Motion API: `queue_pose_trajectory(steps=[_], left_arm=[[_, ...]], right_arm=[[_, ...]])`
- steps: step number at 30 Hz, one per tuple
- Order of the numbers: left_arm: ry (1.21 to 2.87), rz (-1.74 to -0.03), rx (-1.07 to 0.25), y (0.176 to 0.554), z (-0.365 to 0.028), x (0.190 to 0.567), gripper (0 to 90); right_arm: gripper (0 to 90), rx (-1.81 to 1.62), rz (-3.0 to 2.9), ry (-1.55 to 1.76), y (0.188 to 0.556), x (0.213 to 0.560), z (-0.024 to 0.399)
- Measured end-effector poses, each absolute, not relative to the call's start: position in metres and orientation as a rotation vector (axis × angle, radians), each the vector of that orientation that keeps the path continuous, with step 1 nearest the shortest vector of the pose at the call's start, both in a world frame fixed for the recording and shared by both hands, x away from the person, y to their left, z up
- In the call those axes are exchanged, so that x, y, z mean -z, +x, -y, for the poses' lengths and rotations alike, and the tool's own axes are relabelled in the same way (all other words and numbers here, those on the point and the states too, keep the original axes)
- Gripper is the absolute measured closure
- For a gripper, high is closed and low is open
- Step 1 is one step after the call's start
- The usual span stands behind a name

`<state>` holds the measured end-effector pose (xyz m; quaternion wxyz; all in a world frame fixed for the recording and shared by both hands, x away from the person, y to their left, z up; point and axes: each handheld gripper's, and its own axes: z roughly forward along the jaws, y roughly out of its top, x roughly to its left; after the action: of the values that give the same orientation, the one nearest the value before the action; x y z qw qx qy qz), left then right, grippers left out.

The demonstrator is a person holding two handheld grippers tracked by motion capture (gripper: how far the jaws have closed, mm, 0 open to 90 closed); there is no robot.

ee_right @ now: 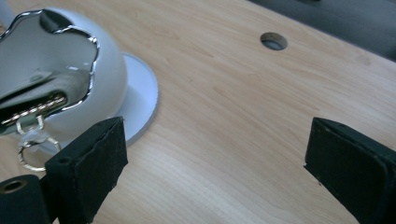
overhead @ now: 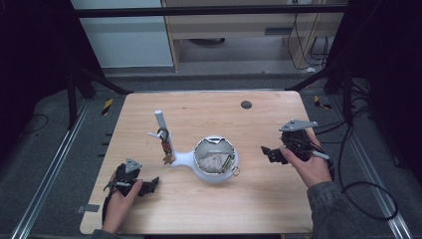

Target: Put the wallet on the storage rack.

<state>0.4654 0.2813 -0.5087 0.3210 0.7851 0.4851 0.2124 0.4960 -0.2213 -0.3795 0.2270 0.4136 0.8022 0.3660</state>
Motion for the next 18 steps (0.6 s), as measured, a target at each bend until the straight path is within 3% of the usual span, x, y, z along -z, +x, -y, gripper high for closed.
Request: queue_pose_trajectory(steps=[6,18], left_arm=[[2.062,-1.274,-0.557,0.466,-0.281,0.509,0.0],[2.063,-1.273,-0.558,0.466,-0.281,0.509,0.0]], right_arm=[[5.7,-1.031,-2.138,1.181,0.503,0.385,0.233],[6.1,-1.049,-2.067,1.355,0.514,0.434,0.258]])
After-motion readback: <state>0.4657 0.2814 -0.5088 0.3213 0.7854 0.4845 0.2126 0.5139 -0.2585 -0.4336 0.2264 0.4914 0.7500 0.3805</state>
